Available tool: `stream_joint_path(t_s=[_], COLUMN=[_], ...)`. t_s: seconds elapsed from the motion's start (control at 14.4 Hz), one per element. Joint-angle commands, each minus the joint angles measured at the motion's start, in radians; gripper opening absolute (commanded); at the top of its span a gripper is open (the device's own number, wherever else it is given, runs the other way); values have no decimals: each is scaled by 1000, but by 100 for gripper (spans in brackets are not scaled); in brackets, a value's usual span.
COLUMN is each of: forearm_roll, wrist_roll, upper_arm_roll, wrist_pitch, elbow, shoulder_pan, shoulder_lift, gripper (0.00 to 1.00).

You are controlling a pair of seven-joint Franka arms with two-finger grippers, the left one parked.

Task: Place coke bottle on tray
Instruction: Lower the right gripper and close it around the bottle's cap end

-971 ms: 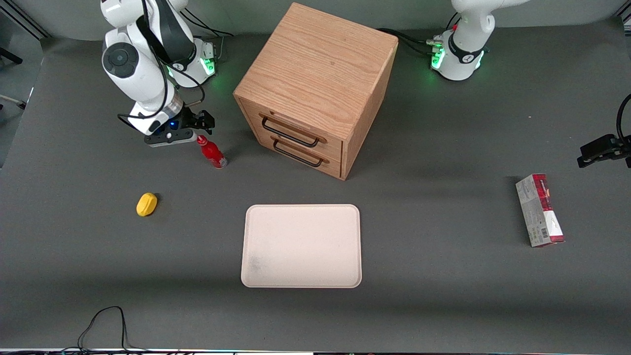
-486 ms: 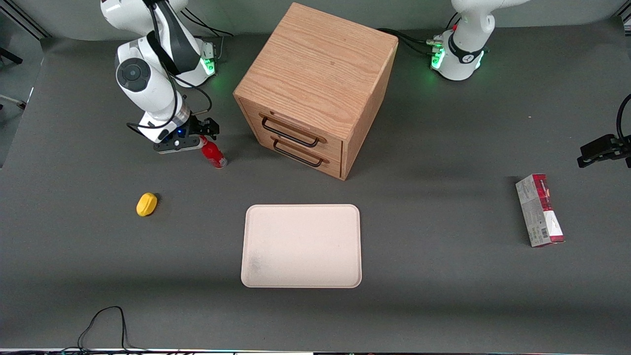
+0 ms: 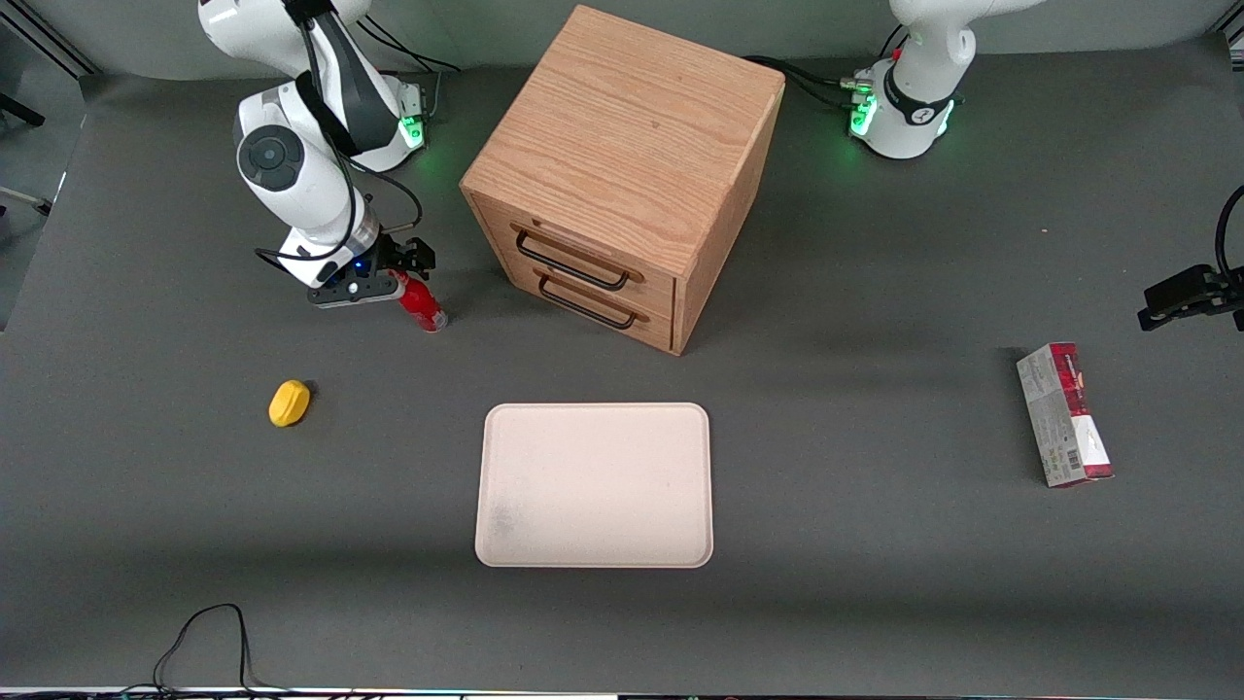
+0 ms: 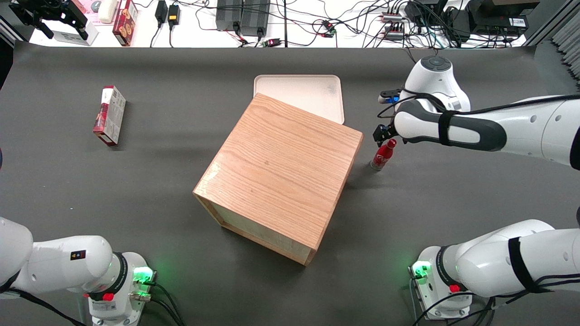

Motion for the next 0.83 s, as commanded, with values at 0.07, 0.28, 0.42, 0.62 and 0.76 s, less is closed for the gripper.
stream_joint_path(t_s=[0.07, 0.28, 0.42, 0.62, 0.76], forearm_roll=[1, 1, 1, 1, 1], wrist_roll=[30, 30, 30, 30, 31], upper_arm_roll=[-7, -6, -7, -7, -7], wrist_pitch=[-8, -16, -28, -48, -107], elbow=[4, 4, 7, 17, 62], shoulder_pan=[10, 10, 10, 10, 10], shoulder_lift=[3, 6, 3, 0, -9], gripper=[62, 31, 20, 13, 12])
